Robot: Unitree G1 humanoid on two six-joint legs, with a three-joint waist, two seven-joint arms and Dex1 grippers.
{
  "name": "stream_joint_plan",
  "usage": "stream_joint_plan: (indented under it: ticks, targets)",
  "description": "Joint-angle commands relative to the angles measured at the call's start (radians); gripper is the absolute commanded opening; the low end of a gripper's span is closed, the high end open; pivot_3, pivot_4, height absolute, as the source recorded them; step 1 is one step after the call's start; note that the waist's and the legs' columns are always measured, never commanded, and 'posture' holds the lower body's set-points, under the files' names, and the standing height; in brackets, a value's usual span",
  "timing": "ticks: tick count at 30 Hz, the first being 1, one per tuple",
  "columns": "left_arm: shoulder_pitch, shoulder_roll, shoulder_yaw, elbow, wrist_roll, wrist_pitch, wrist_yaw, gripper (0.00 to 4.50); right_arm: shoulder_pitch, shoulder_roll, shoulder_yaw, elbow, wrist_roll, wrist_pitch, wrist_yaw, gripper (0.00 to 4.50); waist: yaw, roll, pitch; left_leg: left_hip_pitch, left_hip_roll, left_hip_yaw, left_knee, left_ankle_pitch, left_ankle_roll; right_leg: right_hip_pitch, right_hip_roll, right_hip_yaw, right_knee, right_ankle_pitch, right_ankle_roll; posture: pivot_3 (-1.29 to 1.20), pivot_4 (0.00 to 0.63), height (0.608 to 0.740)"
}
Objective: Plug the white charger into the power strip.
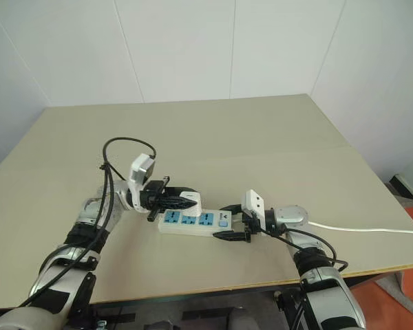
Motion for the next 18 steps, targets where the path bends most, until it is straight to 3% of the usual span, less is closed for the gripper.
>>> stream_joint_plan:
  ticks: [1, 18]
  targets:
    - [-0.042, -0.003, -0.027, 0.046, 0.013, -0.097, -0.008, 1.01, 0.024, 0.002, 0.037, -0.021, -0.033, 0.018, 0.012, 3.42, 0.000, 0.000, 0.000, 0.000, 0.000, 0.000, 0.000, 0.000, 0.000, 0.000, 0.000, 0.000, 0.000, 0.000, 0.000, 0.00, 0.150, 0.740]
    - [-0.049, -0.063, -0.082, 0.154, -0.004, -0.217, -0.008, 1.01, 0.050, 0.000, 0.045, -0.071, -0.035, 0.048, 0.003, 3.42, 0.001, 0.000, 0.000, -0.001, 0.000, 0.000, 0.000, 0.000, 0.000, 0.000, 0.000, 0.000, 0.000, 0.000, 0.000, 0.00, 0.150, 0.740]
